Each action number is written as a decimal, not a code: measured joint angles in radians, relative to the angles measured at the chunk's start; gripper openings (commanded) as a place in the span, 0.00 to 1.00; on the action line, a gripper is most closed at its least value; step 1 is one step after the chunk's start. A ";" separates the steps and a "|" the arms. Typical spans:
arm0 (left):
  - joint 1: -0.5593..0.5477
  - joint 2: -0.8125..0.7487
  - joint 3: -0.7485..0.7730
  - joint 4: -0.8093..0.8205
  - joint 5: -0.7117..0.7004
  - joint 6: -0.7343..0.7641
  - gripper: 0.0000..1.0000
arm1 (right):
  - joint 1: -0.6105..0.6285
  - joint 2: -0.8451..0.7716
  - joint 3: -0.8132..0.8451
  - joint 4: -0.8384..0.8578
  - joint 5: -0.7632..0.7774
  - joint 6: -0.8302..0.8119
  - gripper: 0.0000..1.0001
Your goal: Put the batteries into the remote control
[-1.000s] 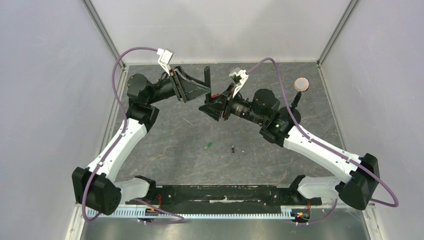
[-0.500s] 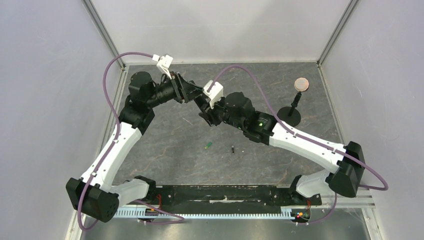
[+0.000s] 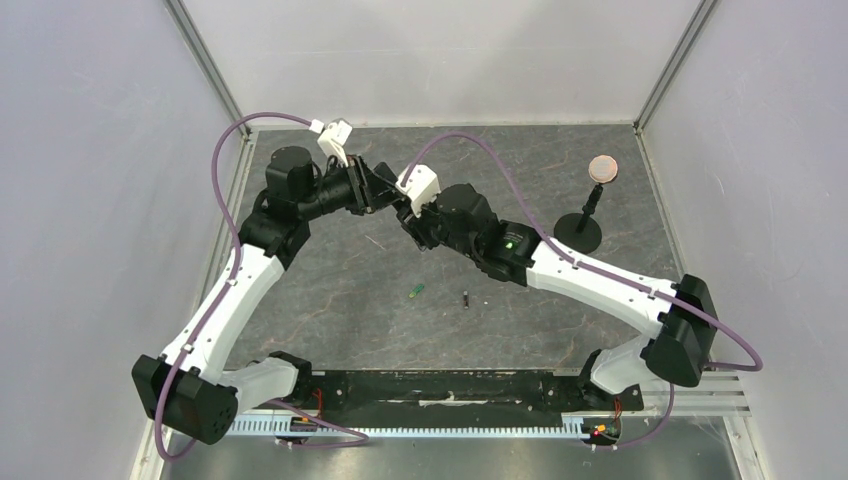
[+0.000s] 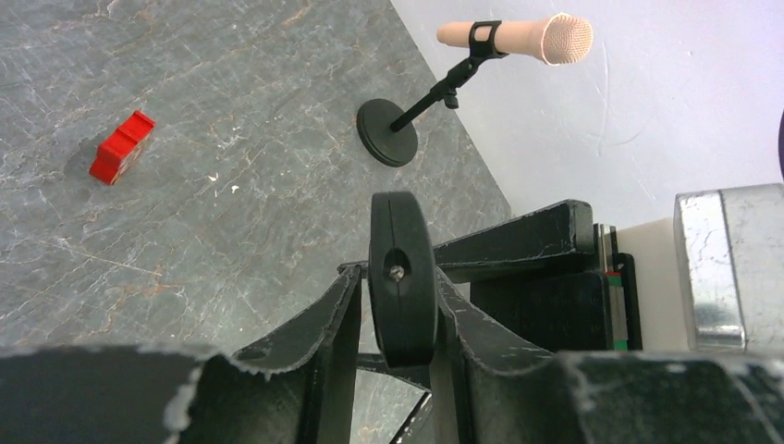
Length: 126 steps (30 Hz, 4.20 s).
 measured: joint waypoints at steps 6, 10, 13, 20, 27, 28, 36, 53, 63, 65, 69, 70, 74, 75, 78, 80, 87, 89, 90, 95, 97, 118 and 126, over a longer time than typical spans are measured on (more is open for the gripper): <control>0.000 0.011 0.000 0.029 -0.007 -0.015 0.02 | 0.005 0.007 0.001 0.001 0.001 0.002 0.49; 0.003 0.017 0.002 0.033 -0.008 -0.031 0.02 | 0.000 0.009 0.009 0.000 0.012 0.045 0.79; 0.013 0.027 0.042 0.024 -0.016 -0.051 0.02 | -0.019 -0.002 0.011 0.009 -0.018 0.107 0.86; 0.064 0.034 0.144 0.063 -0.045 -0.135 0.02 | -0.160 -0.173 -0.098 0.161 -0.172 0.355 0.93; 0.084 0.034 0.151 0.085 -0.041 -0.292 0.02 | -0.181 -0.335 -0.260 0.425 -0.153 0.675 0.93; 0.085 0.034 0.153 0.090 -0.036 -0.315 0.02 | -0.181 -0.327 -0.256 0.455 -0.159 0.711 0.93; 0.087 0.034 0.183 0.133 -0.001 -0.492 0.02 | -0.186 -0.219 -0.238 0.589 -0.234 0.982 0.87; 0.087 0.024 0.176 0.135 0.054 -0.566 0.02 | -0.211 -0.086 -0.335 0.949 -0.293 1.298 0.75; 0.088 0.013 0.166 0.135 0.063 -0.567 0.02 | -0.225 -0.061 -0.327 0.991 -0.317 1.342 0.66; 0.088 0.013 0.166 0.135 0.067 -0.570 0.02 | -0.226 -0.057 -0.329 1.004 -0.322 1.347 0.60; 0.089 0.013 0.162 0.134 0.072 -0.572 0.02 | -0.227 -0.056 -0.343 1.030 -0.331 1.358 0.50; 0.089 0.014 0.159 0.134 0.072 -0.573 0.02 | -0.227 -0.056 -0.348 1.038 -0.333 1.361 0.47; 0.088 0.021 0.148 0.132 0.079 -0.575 0.02 | -0.230 -0.066 -0.393 1.081 -0.339 1.368 0.42; 0.087 0.026 0.146 0.132 0.080 -0.576 0.02 | -0.231 -0.071 -0.408 1.092 -0.339 1.369 0.42; 0.087 0.034 0.142 0.130 0.081 -0.576 0.02 | -0.235 -0.083 -0.444 1.114 -0.342 1.369 0.38; 0.087 0.034 0.139 0.127 0.081 -0.576 0.02 | -0.237 -0.088 -0.459 1.128 -0.346 1.369 0.32; 0.092 0.034 0.137 0.132 0.097 -0.577 0.02 | -0.240 -0.100 -0.487 1.182 -0.366 1.380 0.13; 0.092 0.034 0.137 0.135 0.100 -0.577 0.02 | -0.241 -0.099 -0.487 1.187 -0.373 1.380 0.13; 0.093 0.034 0.137 0.135 0.101 -0.577 0.02 | -0.242 -0.098 -0.488 1.189 -0.376 1.380 0.14; 0.106 0.034 0.138 0.121 0.124 -0.574 0.02 | -0.243 -0.098 -0.495 1.194 -0.394 1.380 0.24; 0.108 0.034 0.138 0.098 0.125 -0.568 0.02 | -0.243 -0.099 -0.505 1.196 -0.399 1.380 0.26; 0.152 0.034 0.143 0.073 0.099 -0.400 0.02 | -0.265 -0.066 -0.361 0.872 -0.436 1.365 0.38; 0.152 0.042 0.148 -0.002 0.077 -0.274 0.02 | -0.267 -0.040 -0.304 0.734 -0.468 1.363 0.33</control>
